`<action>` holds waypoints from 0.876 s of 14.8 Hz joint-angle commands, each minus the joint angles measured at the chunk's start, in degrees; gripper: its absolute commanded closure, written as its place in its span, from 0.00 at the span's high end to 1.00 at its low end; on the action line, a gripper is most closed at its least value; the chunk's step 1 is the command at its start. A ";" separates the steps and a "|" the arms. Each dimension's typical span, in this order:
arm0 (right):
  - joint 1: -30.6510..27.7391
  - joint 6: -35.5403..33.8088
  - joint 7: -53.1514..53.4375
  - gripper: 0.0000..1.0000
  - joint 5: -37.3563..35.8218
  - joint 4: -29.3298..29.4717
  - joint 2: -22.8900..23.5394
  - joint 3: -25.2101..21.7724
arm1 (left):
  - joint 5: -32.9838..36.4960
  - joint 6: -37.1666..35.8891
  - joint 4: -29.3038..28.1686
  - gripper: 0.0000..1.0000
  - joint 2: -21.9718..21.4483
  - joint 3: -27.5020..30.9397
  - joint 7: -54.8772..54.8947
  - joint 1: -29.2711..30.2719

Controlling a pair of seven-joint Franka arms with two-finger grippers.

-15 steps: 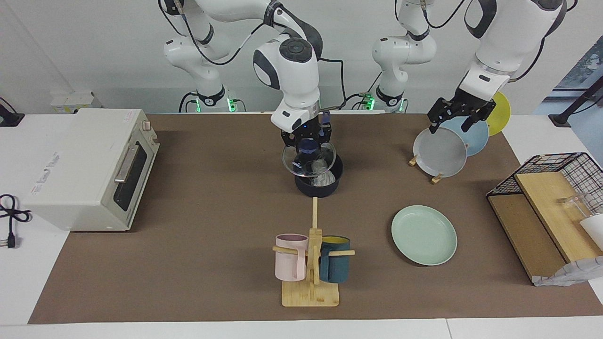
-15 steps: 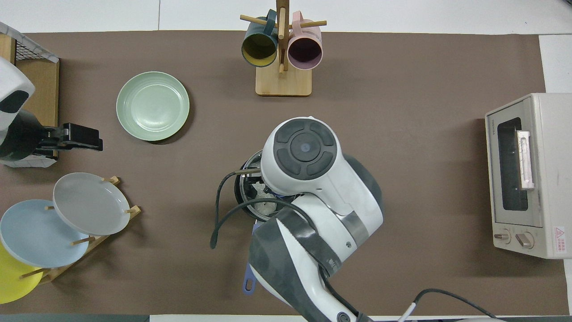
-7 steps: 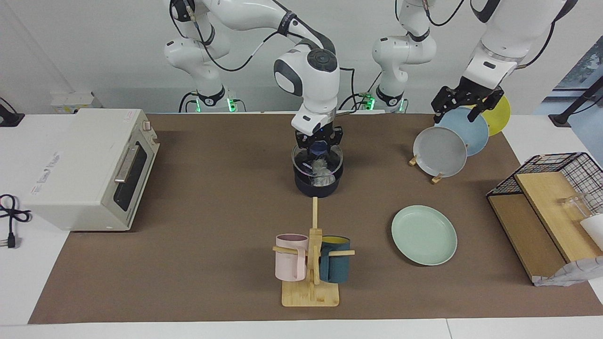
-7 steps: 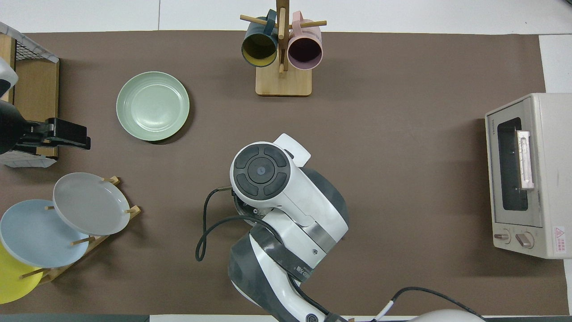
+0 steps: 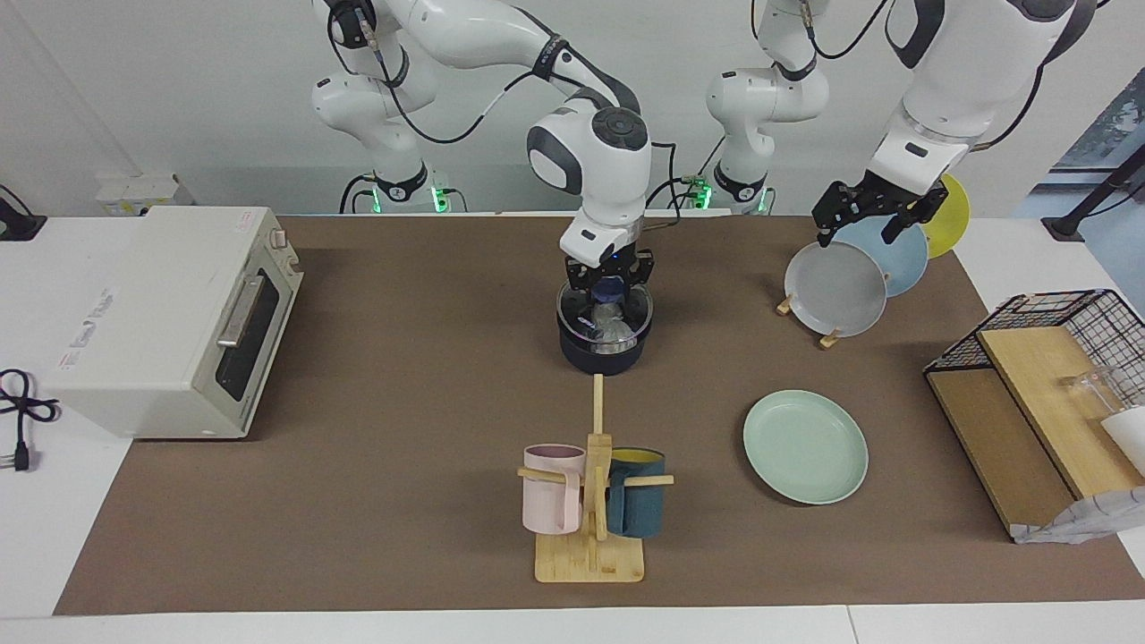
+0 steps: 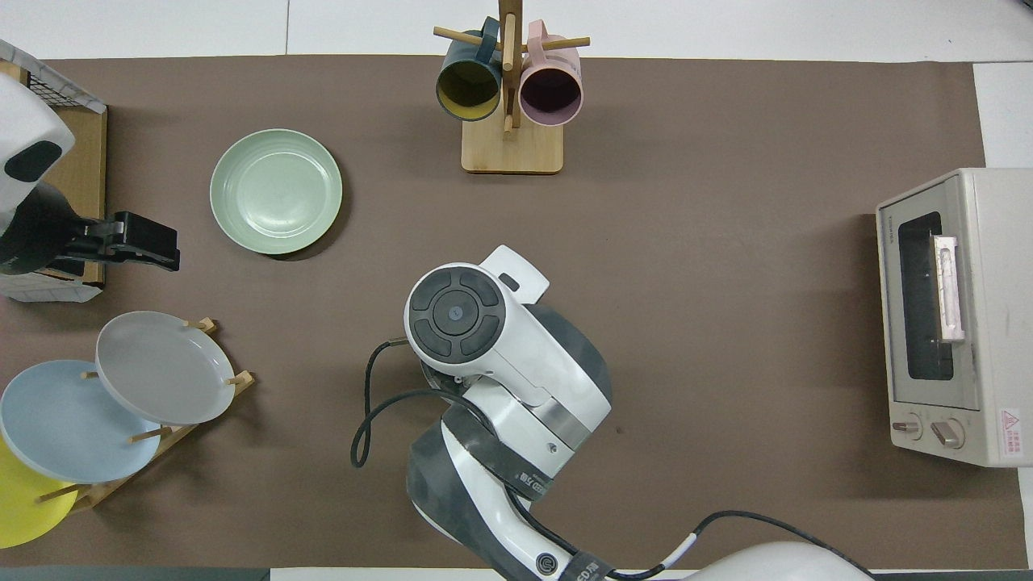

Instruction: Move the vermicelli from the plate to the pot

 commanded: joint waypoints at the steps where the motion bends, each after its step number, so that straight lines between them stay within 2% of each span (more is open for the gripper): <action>1: -0.12 1.43 1.62 0.00 -1.62 -0.13 0.09 0.26 | 1.19 -1.36 0.00 1.00 -0.38 0.18 0.63 -0.62; 13: -0.47 1.60 1.53 0.00 -2.58 -0.74 0.88 0.17 | -0.39 -1.19 -0.26 1.00 -0.82 0.18 0.36 0.08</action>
